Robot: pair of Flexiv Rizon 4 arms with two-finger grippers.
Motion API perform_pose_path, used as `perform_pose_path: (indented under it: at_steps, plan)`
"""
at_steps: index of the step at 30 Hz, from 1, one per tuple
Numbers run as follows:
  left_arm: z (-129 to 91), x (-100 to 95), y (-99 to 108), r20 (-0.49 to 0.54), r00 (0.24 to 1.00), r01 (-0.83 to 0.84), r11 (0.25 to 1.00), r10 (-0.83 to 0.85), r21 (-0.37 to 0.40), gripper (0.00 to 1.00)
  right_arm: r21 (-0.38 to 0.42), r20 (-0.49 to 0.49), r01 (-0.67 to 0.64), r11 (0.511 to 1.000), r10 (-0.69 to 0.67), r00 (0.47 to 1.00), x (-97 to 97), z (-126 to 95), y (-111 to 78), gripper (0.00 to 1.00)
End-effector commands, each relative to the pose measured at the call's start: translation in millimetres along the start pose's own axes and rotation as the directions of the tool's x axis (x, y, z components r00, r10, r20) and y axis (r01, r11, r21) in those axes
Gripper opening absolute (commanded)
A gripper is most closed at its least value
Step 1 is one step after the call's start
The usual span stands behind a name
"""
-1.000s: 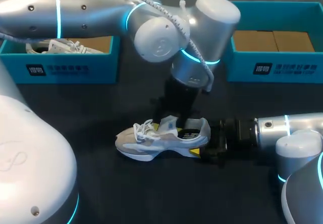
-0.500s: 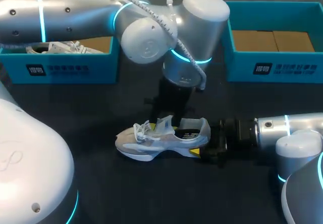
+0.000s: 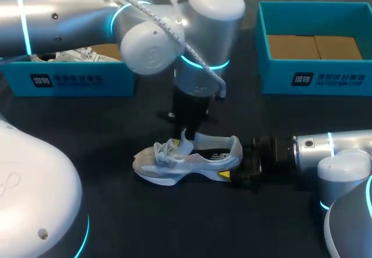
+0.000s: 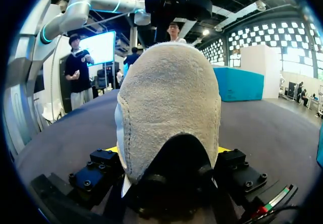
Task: Take the shoe out of the shoebox, open the shoe tongue, remove and reinsert the insole, then place the shoe into the shoebox
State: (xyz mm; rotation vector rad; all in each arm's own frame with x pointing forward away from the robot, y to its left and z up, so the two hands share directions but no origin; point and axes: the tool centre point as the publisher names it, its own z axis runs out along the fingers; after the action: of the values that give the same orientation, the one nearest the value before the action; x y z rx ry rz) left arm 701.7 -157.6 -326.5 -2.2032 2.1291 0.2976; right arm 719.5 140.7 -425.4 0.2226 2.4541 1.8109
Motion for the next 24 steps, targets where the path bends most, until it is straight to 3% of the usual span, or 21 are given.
perform_pose_path:
  at_steps: [1,9,14,24]
  plan:
    - [1.2,-20.9,1.3,-0.198,0.980,0.013,1.000,-0.011,0.007,0.00,0.006,-0.001,-0.001,1.000,0.001,1.000,-0.6,2.1,0.8,0.00]
    - [4.8,-39.0,-1.5,-0.358,0.933,-0.030,1.000,0.024,-0.010,0.00,0.006,-0.001,-0.001,1.000,0.001,1.000,-0.6,2.1,0.8,0.00]
    - [5.1,-57.2,-3.8,-0.518,0.855,-0.034,0.999,0.010,-0.038,0.00,0.006,-0.001,-0.001,1.000,0.001,1.000,-0.6,2.1,0.8,0.00]
    - [18.2,-81.5,-7.9,-0.684,0.729,-0.045,0.998,0.006,-0.039,0.00,0.006,-0.001,-0.001,1.000,0.001,1.000,-0.6,2.1,0.8,0.00]
